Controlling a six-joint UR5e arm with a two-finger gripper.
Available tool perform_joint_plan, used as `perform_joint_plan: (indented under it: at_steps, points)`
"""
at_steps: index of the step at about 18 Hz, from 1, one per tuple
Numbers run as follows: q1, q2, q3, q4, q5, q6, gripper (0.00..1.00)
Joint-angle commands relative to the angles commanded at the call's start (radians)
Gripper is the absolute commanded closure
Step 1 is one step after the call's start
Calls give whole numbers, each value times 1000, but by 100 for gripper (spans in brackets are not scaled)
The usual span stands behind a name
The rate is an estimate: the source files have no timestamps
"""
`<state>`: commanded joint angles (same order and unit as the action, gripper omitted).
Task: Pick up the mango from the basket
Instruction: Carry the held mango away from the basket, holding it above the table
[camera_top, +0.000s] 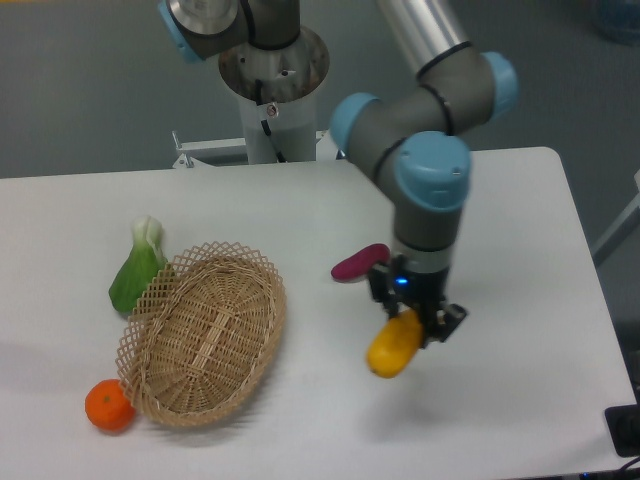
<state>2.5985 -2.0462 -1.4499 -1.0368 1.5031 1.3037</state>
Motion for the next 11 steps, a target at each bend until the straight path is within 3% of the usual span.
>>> perform_joint_plan:
  at_steps: [4,8,11]
  points:
    - [61,-54,91,-58,17,37,73]
    - [81,-84,112,-65,26,100,73]
    - [86,-97,161,-127,39,126,73]
